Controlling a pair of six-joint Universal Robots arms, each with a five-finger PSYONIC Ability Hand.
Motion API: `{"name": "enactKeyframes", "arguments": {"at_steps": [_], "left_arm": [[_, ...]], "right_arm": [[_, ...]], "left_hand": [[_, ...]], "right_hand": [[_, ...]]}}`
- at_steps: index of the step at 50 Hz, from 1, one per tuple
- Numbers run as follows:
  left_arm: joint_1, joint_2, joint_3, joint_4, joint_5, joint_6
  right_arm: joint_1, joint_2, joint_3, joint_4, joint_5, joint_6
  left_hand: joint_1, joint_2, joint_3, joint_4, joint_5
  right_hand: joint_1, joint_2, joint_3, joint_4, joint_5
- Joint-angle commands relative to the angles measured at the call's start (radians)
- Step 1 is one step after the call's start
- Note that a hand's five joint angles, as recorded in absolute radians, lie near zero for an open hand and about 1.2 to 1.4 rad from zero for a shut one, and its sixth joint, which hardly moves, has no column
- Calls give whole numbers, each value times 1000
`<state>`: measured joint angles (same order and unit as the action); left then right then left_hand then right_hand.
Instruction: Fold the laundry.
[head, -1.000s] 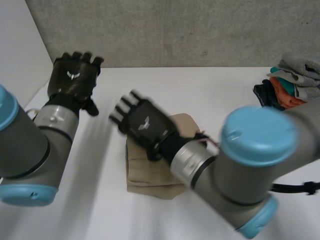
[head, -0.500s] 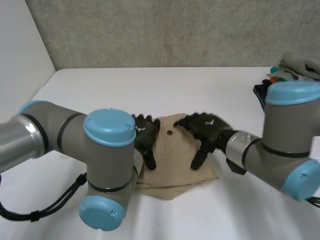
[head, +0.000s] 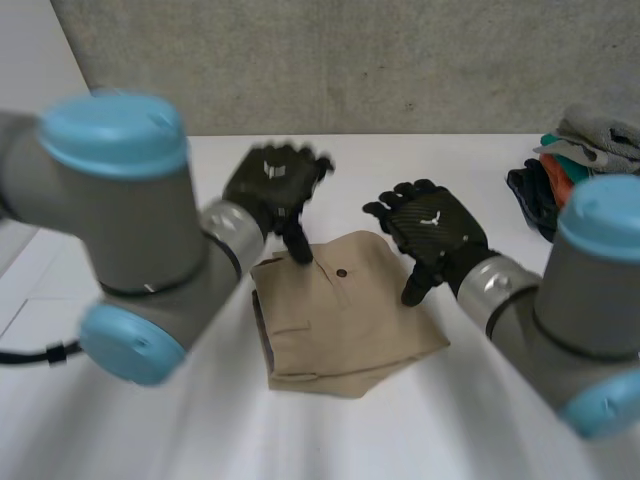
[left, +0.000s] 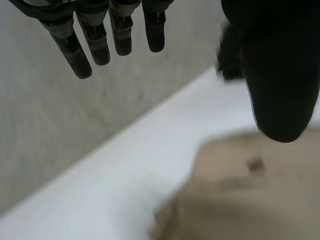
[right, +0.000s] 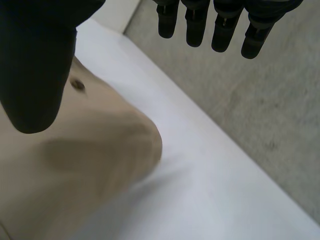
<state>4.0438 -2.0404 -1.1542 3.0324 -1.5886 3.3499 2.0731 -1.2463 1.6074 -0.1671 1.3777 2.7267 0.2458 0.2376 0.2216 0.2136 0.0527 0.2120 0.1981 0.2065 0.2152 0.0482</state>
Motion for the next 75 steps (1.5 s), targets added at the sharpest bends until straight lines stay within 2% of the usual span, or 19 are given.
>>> {"name": "enactKeyframes", "arguments": {"at_steps": [1,5,8,15,26,32,33,37,38,40,51,59,67,75], "left_arm": [[53,80,83,-71,388,22],[63,74,114,-148,546,22],[64,69,122,-164,582,20],[61,49,114,-162,550,20],[61,28,114,-153,515,20],[60,29,110,-150,513,19],[60,29,108,-150,513,19],[60,29,108,-150,513,17],[60,29,108,-150,513,17],[61,29,110,-150,513,19],[64,48,116,-145,515,20],[95,124,126,-118,513,16],[121,178,126,-61,512,6],[121,178,122,-61,512,-6]], "right_arm": [[113,-74,267,-235,29,-1],[160,-53,335,-308,63,-10],[163,-1,348,-348,61,-10],[162,100,348,-462,31,-13],[162,212,284,-633,46,-59],[163,261,217,-632,47,-65],[163,265,212,-632,47,-65],[163,277,184,-635,47,-62],[163,284,165,-635,49,-59],[162,295,137,-629,47,-58],[137,283,5,-540,47,-39],[42,205,-125,-543,46,39],[-119,160,-305,-566,38,122],[-365,165,-509,-601,20,223]], "left_hand": [[64,73,89,97,83],[65,73,89,97,83],[65,73,89,97,83],[65,73,89,97,83],[70,79,95,103,89],[70,79,95,103,89],[70,79,95,103,89],[70,79,95,103,89],[70,79,95,103,89],[73,82,98,106,92],[73,82,98,106,92],[73,82,98,106,92],[70,79,95,103,89],[70,79,95,103,89]], "right_hand": [[-37,-24,-32,-41,-48],[-37,-24,-32,-41,-48],[-37,-24,-32,-41,-48],[-37,-24,-32,-41,-48],[-37,-24,-32,-41,-48],[55,69,60,52,44],[81,95,87,78,70],[424,438,430,421,413],[736,750,741,733,725],[1182,1196,1188,1179,1171],[1184,1198,1190,1181,1174],[1184,1198,1190,1181,1174],[1184,1198,1190,1181,1174],[1184,1198,1190,1181,1174]]}}
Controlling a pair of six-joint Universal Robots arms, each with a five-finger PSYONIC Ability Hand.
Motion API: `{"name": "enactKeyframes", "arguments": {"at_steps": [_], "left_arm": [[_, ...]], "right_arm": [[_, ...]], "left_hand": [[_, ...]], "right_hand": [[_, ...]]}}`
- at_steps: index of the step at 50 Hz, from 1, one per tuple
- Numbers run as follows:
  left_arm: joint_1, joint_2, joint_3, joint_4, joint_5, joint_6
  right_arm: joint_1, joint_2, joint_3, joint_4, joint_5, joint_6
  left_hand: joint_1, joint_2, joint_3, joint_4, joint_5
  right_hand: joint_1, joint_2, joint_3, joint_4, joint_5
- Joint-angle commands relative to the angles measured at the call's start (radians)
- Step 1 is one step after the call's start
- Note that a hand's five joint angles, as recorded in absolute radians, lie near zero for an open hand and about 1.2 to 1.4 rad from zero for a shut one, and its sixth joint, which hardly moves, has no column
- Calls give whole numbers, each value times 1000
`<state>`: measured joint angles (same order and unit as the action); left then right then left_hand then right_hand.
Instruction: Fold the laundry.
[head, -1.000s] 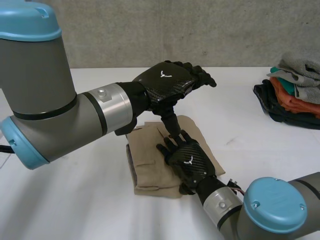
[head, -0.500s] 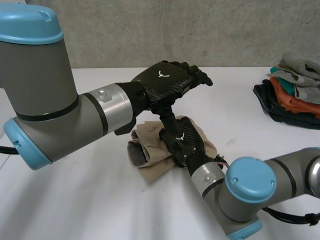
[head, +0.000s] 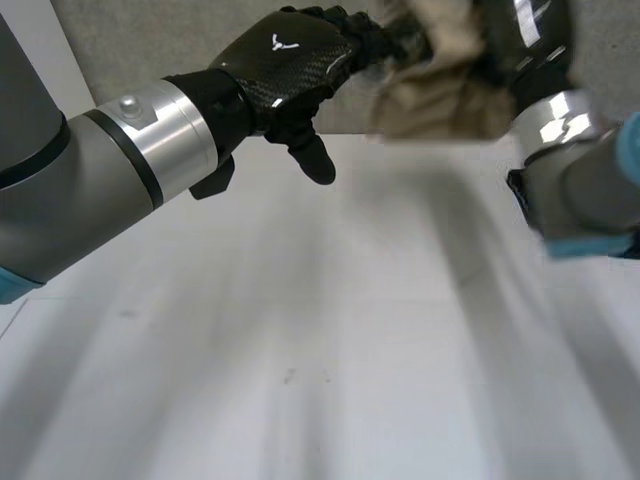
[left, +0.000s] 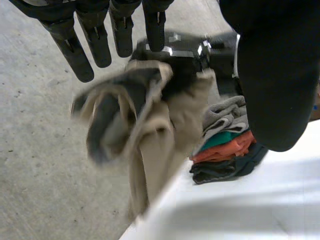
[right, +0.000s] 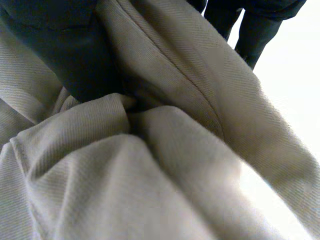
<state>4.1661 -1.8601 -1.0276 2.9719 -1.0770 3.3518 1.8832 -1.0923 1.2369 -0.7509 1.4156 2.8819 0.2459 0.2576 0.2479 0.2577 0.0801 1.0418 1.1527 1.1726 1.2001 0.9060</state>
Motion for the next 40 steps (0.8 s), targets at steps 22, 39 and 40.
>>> {"name": "enactKeyframes", "arguments": {"at_steps": [22,39,40], "left_arm": [[-8,-53,-74,-1,0,-2],[-15,-65,-75,-1,-1,-5],[-17,-65,-75,-1,-1,-6]], "right_arm": [[-657,452,-295,37,-502,191],[-665,460,-286,123,-581,195],[-665,448,-284,136,-567,195]], "left_hand": [[79,67,77,67,70],[97,85,95,85,88],[97,85,95,85,88]], "right_hand": [[354,244,224,196,316],[-867,-978,-998,-1026,-906],[-867,-978,-998,-1026,-906]]}}
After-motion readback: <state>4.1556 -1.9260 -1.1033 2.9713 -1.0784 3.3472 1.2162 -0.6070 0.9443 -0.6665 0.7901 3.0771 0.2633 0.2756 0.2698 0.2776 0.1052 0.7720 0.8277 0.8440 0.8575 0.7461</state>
